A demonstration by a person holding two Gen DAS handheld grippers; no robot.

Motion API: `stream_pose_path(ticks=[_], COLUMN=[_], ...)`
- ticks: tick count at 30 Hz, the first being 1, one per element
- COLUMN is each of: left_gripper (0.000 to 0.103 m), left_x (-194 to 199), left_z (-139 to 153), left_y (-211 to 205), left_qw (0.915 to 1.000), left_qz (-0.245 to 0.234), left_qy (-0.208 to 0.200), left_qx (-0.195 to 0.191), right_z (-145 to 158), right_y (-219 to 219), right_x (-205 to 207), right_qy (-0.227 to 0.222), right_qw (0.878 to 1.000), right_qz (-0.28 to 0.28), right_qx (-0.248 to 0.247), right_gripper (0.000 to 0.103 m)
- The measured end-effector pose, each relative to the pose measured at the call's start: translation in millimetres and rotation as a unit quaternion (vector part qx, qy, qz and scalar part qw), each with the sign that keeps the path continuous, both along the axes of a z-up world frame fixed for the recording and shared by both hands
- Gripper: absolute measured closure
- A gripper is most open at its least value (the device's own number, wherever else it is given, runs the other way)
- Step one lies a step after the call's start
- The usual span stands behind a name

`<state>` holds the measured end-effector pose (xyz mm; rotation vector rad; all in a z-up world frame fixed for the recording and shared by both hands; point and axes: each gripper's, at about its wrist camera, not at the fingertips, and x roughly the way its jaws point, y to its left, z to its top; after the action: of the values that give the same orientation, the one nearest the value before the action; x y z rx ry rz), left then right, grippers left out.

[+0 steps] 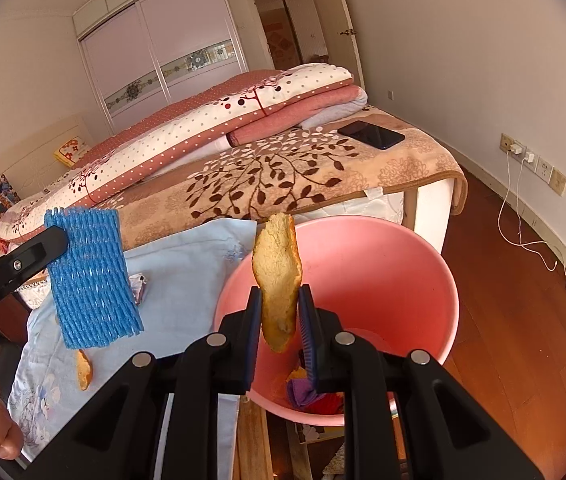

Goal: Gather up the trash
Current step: 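Carry the blue net and orange peel over the pink bucket with both tools, then open both tools to drop the net and peel into the bucket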

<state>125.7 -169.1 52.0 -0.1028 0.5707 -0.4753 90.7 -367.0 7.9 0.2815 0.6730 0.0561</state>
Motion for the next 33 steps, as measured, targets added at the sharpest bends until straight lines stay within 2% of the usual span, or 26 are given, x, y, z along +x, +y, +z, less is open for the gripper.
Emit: stream_pose_path(ticks=[11, 20, 30, 32, 33], left_gripper=[0.096, 0.096, 0.096, 0.088, 0.075], left_x=[31.5, 43.5, 44.2, 45.2, 45.7], left_z=[-22.1, -45.5, -50.9, -51.6, -51.7], left_y=[-48.3, -66.1, -79.1, -79.2, -78.1], left_qw=[0.999, 0.997, 0.9951, 0.9945, 0.9944], left_qz=[-0.037, -0.051, -0.074, -0.077, -0.078], left_qy=[0.024, 0.052, 0.052, 0.058, 0.06], left_qx=[0.013, 0.027, 0.041, 0.041, 0.038], right_z=[-22.5, -35.9, -37.3, -37.1, -36.9], right_y=[-21.3, -25.3, -25.8, -25.4, -25.2], right_x=[18.2, 24.9, 24.2, 23.5, 23.5], right_qy=[0.024, 0.039, 0.042, 0.042, 0.042], right_qw=[1.0, 0.999, 0.999, 0.999, 0.999], right_qz=[-0.014, -0.018, -0.025, -0.028, -0.029], right_qx=[0.007, 0.001, -0.007, -0.011, -0.013], right_gripper=[0.085, 0.085, 0.084, 0.084, 0.084])
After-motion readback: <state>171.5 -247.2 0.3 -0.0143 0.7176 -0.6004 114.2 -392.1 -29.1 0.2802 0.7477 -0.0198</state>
